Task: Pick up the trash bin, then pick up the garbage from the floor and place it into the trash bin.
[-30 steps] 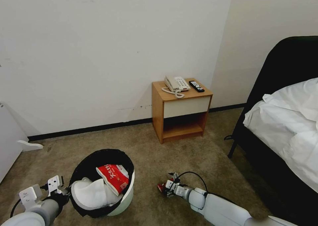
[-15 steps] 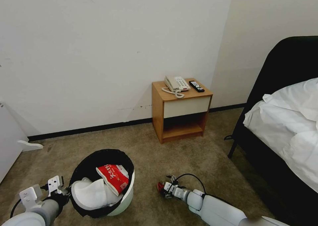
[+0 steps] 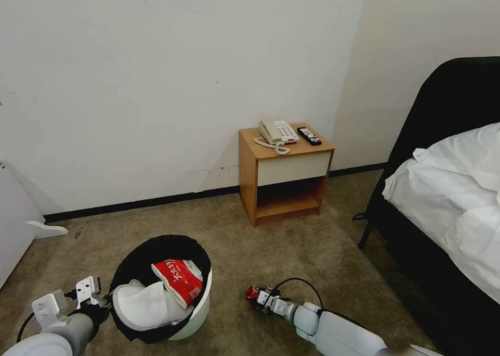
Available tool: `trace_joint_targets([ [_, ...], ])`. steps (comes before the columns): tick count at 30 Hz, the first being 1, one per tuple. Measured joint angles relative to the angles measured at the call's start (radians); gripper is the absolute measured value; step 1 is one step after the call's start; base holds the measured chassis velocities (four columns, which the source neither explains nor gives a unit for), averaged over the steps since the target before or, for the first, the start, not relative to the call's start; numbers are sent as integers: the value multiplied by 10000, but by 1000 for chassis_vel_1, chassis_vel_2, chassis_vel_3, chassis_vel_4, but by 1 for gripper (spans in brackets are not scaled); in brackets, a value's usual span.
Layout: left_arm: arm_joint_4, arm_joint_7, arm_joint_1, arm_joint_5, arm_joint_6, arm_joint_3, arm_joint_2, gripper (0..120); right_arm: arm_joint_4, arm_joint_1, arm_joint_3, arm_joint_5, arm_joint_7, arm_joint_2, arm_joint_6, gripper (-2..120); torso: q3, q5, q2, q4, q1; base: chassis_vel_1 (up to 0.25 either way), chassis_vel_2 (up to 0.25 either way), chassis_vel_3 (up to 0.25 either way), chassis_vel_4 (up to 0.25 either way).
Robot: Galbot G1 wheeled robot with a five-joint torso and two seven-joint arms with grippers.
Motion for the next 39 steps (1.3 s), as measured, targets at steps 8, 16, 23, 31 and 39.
trace_joint_targets([
  [8,58,-3,-12,23,1,53,-17,1,-42,-58,123,144,-46,3,-43,22,-1,0,1,1,0,0,0,0,0],
  [16,102,-5,-63,47,1,95,-27,1,1291,-110,123,918,284,-731,-732,21,1,0,0,-1,0,0,0,0,0],
  [23,59,-45,-114,47,1,157,-35,1,4214,67,325,2609,1139,-2569,-2047,21,1,-1,0,-4,1,0,0,0,0],
  [31,-98,-115,-137,-42,1,180,29,1,7526,512,885,3822,1615,-3981,-2973,21,0,3,0,1,0,0,0,0,0],
  [39,-279,-125,-48,-120,1,133,125,1,9569,941,1625,4364,1900,-4752,-2964,21,1,1,-1,-1,0,0,0,0,0],
])
